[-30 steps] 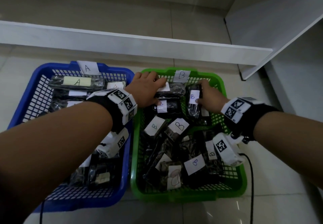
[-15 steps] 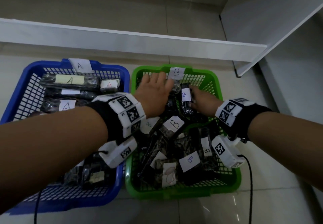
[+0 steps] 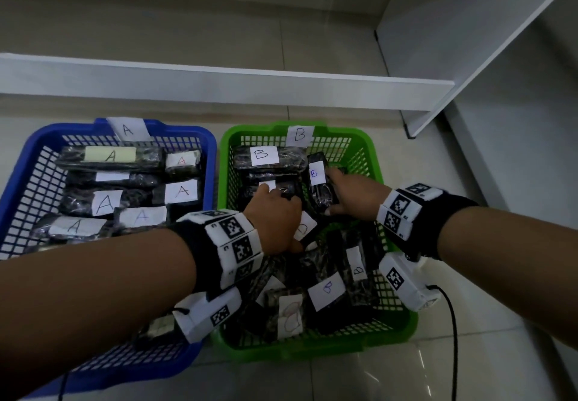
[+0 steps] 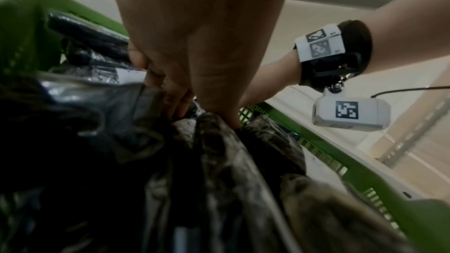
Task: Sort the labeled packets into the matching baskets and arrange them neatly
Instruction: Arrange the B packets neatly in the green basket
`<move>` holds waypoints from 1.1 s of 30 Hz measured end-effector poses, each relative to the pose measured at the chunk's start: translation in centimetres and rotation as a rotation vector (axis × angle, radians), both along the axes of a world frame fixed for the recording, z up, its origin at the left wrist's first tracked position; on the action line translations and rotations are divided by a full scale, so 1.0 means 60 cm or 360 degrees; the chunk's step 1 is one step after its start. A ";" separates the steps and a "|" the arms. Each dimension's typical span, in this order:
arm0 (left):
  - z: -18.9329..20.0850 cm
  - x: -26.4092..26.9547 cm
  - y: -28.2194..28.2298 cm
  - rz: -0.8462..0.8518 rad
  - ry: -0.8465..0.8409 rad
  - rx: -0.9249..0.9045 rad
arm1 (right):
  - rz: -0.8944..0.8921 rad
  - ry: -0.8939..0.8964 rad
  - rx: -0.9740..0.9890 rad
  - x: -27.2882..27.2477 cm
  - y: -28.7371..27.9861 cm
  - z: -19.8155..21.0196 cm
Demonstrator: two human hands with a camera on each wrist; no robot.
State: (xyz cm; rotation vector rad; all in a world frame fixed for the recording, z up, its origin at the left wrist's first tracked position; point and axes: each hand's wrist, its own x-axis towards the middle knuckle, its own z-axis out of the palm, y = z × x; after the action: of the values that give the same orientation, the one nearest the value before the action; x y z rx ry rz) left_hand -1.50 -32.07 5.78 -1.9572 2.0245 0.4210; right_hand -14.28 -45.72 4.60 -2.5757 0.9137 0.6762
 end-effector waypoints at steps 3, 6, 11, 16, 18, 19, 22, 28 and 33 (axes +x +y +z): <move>0.006 0.006 -0.004 0.0068 0.0078 0.0061 | 0.0077 0.0053 -0.0034 -0.005 0.004 0.001; 0.021 0.018 -0.009 0.0131 0.0252 0.0179 | 0.0204 0.0115 -0.0240 -0.014 0.014 -0.005; 0.049 0.055 -0.014 0.0115 0.0742 0.0298 | 0.0220 0.0121 -0.0330 -0.015 0.013 -0.018; 0.083 0.111 -0.003 0.0080 0.1045 0.0093 | 0.0181 0.0092 -0.0336 -0.017 0.017 -0.028; 0.091 0.129 0.006 0.0038 0.1010 -0.0043 | 0.0131 0.0054 -0.0329 -0.018 0.020 -0.028; 0.092 0.137 0.011 0.0022 0.0983 -0.0113 | 0.0122 0.0052 -0.0331 -0.018 0.022 -0.027; 0.095 0.156 0.025 -0.0004 0.0888 -0.0249 | 0.0145 0.0101 -0.0343 -0.016 0.022 -0.018; 0.085 0.164 0.031 0.0064 0.0764 -0.0337 | 0.0250 0.0197 -0.0291 -0.009 0.010 -0.014; 0.069 0.156 0.032 0.0027 0.0835 -0.0412 | -0.0514 -0.0699 -0.0173 0.004 0.009 -0.003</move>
State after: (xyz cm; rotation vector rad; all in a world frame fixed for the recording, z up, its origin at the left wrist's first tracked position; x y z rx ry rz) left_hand 7.86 -30.12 9.92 -2.1881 2.4847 0.7797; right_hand -14.01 -45.19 4.43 -2.4325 1.1908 -0.0300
